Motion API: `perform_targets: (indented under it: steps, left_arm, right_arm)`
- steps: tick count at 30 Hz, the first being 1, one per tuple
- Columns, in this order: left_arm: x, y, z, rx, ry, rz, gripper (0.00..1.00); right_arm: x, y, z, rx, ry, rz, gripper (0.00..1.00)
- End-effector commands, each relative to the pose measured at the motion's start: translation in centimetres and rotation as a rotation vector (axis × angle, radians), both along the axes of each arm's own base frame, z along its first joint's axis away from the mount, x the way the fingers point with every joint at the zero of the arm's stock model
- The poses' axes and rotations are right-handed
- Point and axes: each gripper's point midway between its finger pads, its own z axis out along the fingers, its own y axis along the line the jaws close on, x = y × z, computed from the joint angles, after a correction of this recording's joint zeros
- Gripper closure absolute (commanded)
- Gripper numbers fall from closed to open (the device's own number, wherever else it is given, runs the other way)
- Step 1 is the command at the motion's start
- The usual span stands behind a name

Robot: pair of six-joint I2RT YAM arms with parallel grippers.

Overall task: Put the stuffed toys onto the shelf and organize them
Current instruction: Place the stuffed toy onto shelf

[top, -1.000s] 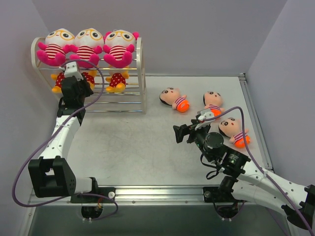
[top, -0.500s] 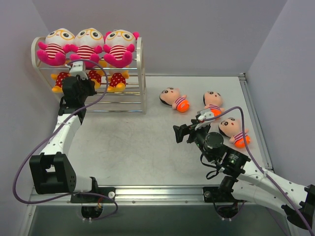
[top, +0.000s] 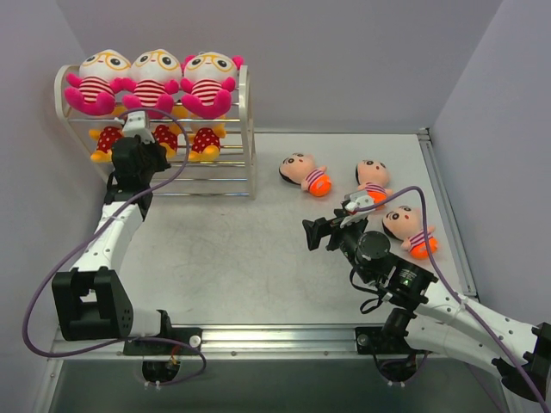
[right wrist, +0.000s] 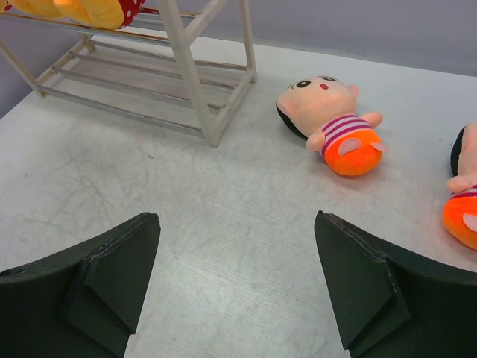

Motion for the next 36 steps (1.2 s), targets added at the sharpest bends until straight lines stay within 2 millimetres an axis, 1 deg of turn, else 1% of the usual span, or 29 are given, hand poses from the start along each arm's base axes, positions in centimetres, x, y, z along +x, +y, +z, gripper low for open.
perform_targets:
  steps: [1,2,3,6,8,10,12,13,16,17,21,26,27,29,30,33,36]
  left_arm:
    - [-0.4,0.0,1.6,-0.011,-0.047,0.02,0.9]
    - [-0.5,0.0,1.5,-0.012,-0.046,0.023,0.87]
    - [-0.5,0.0,1.7,-0.016,-0.05,0.024,0.81]
    - [-0.7,0.0,2.1,-0.02,-0.058,0.024,0.67]
    - [-0.7,-0.1,2.4,-0.022,-0.064,0.025,0.63]
    - [-1.0,-0.1,2.8,-0.022,-0.073,0.023,0.54]
    - [-1.2,0.2,3.4,-0.018,-0.087,0.044,0.53]
    - [-1.3,0.4,3.7,-0.019,-0.093,0.049,0.49]
    - [-1.7,0.4,4.6,-0.026,-0.11,0.053,0.45]
    - [-1.9,0.5,4.6,-0.028,-0.111,0.062,0.41]
    - [-2.8,1.1,5.7,-0.031,-0.131,0.095,0.37]
    - [-4.0,2.4,5.9,-0.031,-0.136,0.149,0.33]
    - [-4.5,3.3,6.0,-0.028,-0.142,0.182,0.32]
    - [-5.1,4.4,6.3,-0.022,-0.154,0.225,0.32]
    - [-5.3,5.3,6.2,-0.019,-0.154,0.252,0.32]
    - [-5.6,7.2,6.1,-0.03,-0.152,0.306,0.32]
    - [-5.3,8.2,6.1,-0.028,-0.156,0.323,0.31]
  right_arm:
    - [0.3,-0.1,1.0,0.026,-0.019,-0.015,0.13]
    - [0.3,-0.1,1.0,0.027,-0.02,-0.015,0.13]
    - [0.3,-0.1,1.0,0.029,-0.019,-0.015,0.13]
    - [0.3,-0.1,1.0,0.028,-0.019,-0.016,0.13]
    - [0.3,-0.2,0.9,0.028,-0.019,-0.018,0.13]
    - [0.3,-0.2,0.9,0.03,-0.019,-0.017,0.13]
    - [0.3,-0.1,0.8,0.027,-0.017,-0.017,0.13]
    - [0.3,-0.1,0.8,0.027,-0.017,-0.015,0.13]
    - [0.3,-0.1,0.9,0.026,-0.017,-0.013,0.13]
    - [0.3,-0.1,0.9,0.027,-0.018,-0.013,0.13]
    - [0.2,-0.1,1.0,0.03,-0.02,-0.013,0.13]
    - [0.2,-0.1,1.1,0.034,-0.021,-0.012,0.13]
    - [0.2,-0.2,1.1,0.035,-0.02,-0.014,0.13]
    - [0.2,-0.3,1.1,0.036,-0.023,-0.015,0.13]
    - [0.2,-0.3,1.2,0.039,-0.025,-0.015,0.13]
    - [0.1,-0.2,1.1,0.039,-0.024,-0.01,0.13]
    - [0.1,-0.3,1.2,0.04,-0.025,-0.012,0.13]
